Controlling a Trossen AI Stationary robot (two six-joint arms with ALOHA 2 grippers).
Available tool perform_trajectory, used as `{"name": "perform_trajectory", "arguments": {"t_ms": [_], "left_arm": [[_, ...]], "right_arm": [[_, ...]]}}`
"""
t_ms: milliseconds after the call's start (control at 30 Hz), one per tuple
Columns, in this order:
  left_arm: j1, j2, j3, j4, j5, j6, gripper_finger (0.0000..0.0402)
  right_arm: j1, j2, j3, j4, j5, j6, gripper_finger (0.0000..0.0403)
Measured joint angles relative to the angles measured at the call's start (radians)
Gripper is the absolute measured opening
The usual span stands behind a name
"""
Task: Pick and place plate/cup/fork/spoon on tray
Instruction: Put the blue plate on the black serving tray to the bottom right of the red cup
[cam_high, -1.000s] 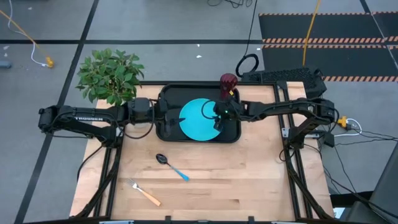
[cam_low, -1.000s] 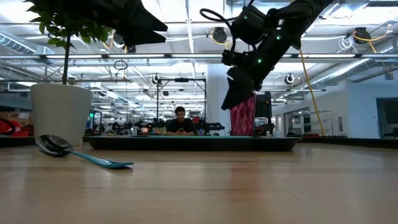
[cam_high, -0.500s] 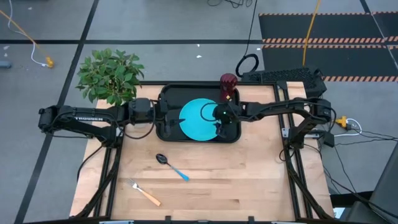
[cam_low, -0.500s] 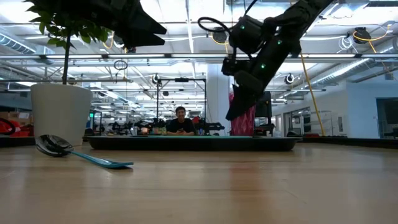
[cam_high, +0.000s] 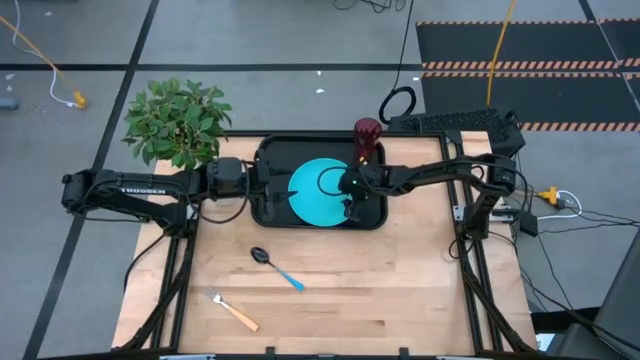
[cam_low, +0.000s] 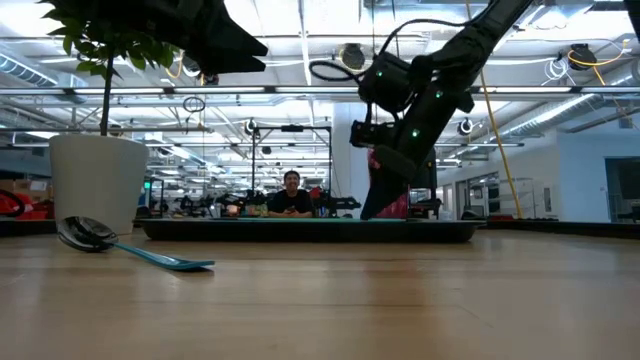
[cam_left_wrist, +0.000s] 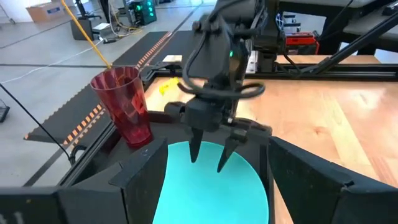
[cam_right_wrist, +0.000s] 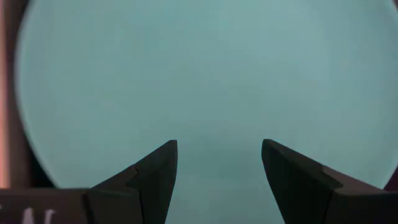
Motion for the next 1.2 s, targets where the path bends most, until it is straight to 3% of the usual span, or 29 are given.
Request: {"name": "perform_trajectory", "arguments": {"t_ms": [267,500,1200], "left_arm": [[0.000,0.000,0.000,-0.003,0.000,0.002,0.0278],[0.000,0.000,0.000,-0.007,0.000,0.002,0.0278],[0.000,0.000,0.000,-0.025,0.000,-0.008,0.0278]], "right_arm": [[-0.029,0.038,0.000,0.011,0.009,-0.012,0.0226],[-0.036,0.038,0.000,0.009,0.102,-0.034,0.0226],[-0.070,0.036,0.003,-0.062,0.163,-0.022,0.0226]]}}
